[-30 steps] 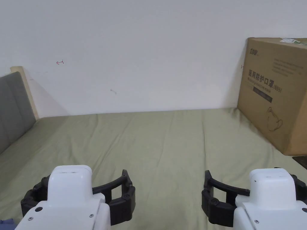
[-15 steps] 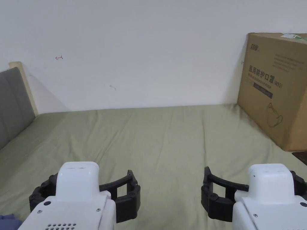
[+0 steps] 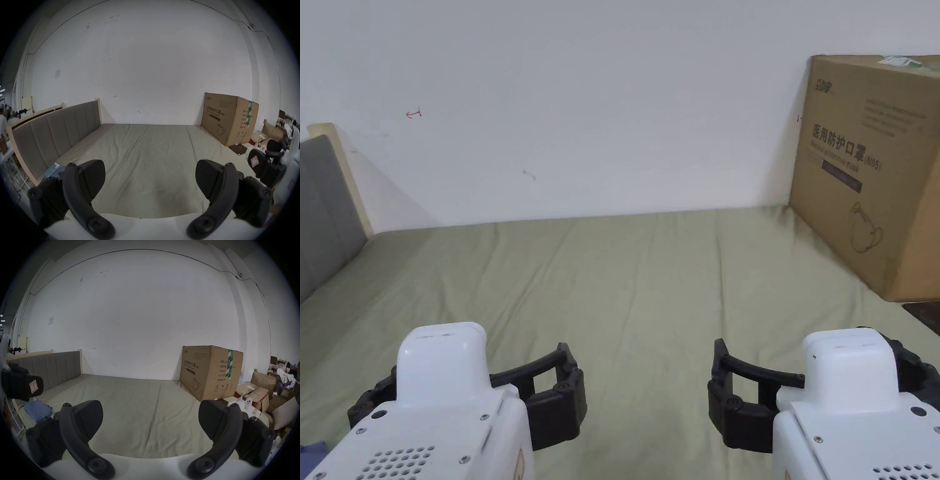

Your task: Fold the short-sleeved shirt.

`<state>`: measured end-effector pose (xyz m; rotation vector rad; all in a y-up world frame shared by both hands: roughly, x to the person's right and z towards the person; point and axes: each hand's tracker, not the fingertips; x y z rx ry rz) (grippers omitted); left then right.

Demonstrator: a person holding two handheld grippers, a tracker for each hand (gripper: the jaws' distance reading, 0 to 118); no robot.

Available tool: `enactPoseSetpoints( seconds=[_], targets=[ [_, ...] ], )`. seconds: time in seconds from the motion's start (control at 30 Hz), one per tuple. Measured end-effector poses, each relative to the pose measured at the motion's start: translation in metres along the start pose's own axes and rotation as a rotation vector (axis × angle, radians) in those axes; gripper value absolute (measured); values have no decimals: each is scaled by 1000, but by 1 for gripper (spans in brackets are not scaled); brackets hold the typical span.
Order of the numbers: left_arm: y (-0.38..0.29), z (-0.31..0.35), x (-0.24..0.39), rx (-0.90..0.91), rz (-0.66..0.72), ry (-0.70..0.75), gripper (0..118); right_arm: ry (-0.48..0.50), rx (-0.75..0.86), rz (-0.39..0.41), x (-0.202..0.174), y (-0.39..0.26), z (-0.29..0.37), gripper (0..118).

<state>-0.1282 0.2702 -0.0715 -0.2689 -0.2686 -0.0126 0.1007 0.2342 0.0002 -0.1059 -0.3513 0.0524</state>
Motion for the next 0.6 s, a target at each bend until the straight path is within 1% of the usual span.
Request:
enactPoseSetpoints(
  seconds=[0.1, 0.23, 0.3, 0.4, 0.47, 0.53, 0.6],
  targets=[
    [-2, 4, 3, 9, -16, 46, 114, 6, -9, 3, 0, -1, 0, 117],
    [-18, 10, 10, 160, -140, 76, 114, -14, 2, 8, -1, -2, 2, 117],
    [-21, 11, 15, 176, -166, 117, 114, -12, 4, 3, 0, -2, 2, 117],
    [-16, 11, 10, 144, -122, 17, 114, -10, 2, -1, 0, -2, 2, 117],
    [-10, 10, 10, 61, -71, 19, 114, -13, -5, 8, 0, -3, 1, 117],
    [-8, 8, 11, 39, -76, 53, 114, -16, -8, 13, -1, -3, 0, 117],
    [-12, 9, 10, 32, -100, 49, 114, -15, -12, 12, 0, -4, 0, 117]
  ],
)
